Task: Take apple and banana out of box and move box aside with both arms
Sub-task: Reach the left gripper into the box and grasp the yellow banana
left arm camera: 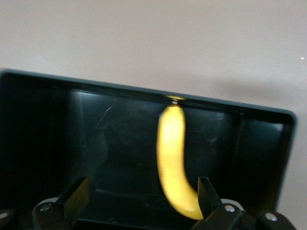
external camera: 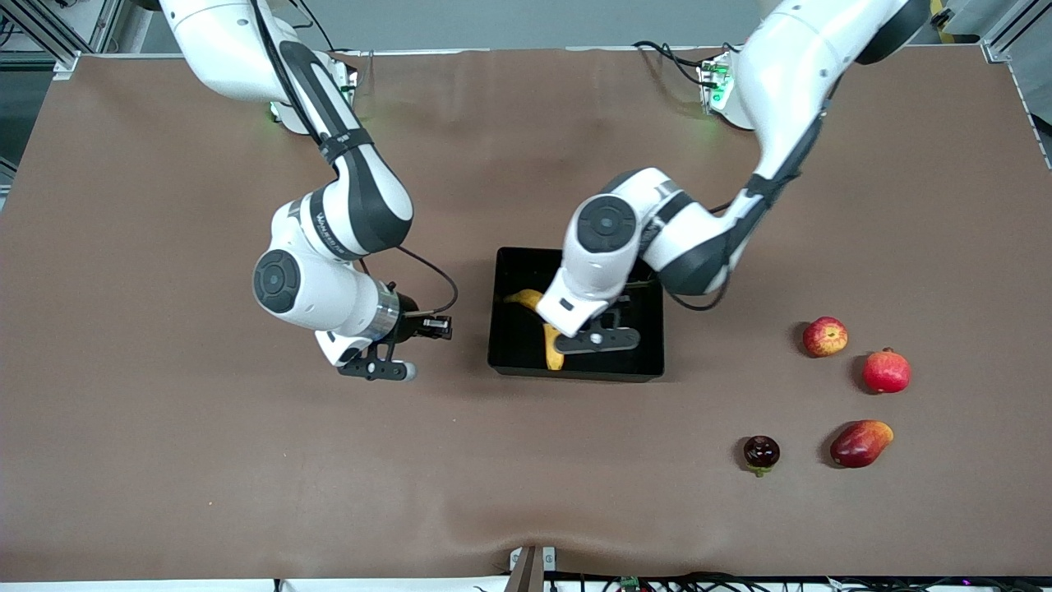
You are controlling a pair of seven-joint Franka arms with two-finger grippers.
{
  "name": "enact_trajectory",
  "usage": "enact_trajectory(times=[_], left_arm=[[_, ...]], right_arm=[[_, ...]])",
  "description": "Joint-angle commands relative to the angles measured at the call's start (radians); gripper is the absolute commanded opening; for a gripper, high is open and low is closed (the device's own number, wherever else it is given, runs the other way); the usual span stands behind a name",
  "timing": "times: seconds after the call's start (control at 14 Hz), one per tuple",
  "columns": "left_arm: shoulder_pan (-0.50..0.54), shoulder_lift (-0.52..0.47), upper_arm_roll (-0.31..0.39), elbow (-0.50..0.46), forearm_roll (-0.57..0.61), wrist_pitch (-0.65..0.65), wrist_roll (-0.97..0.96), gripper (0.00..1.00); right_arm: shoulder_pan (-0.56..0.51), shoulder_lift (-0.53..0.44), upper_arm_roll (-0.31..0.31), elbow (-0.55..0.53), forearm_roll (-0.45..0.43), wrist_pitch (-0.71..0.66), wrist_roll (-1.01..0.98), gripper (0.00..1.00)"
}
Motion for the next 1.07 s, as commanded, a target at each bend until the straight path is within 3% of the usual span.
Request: enact_trajectory(times=[0.0,0.28,0.5,0.78,0.85,1.0], left_arm=[[-0.064,0.056,0.029,0.029,0.002,0.042,-0.085,1.0],[-0.096,0.133,0.041,0.028,0.012,0.135,-0.095,1.0],[-0.153,0.162,0.11,0.026,0.01,0.158,-0.119,1.0],[-0.158,0.193,0.118,0.026,0.009,0.178,-0.124,1.0],[-0.158,0.196,0.118,0.026,0.009,0.178,-0.122,0.97],[-0.156,0.196,0.118,0.026,0.007,0.178,-0.124,0.65]], right_arm=[[-0.009,0.003,0.0,0.012,0.007,-0.007,-0.034,1.0],[-0.009,-0.001,-0.017,0.012,0.007,-0.005,-0.048,1.0],[-0.009,-0.003,-0.03,0.011,0.007,-0.01,-0.048,1.0],[-0.011,-0.014,-0.053,0.009,0.007,-0.01,-0.136,1.0],[-0.011,-0.018,-0.064,0.009,0.007,-0.011,-0.139,1.0],[-0.012,-0.026,-0.067,0.008,0.006,-0.013,-0.144,1.0]])
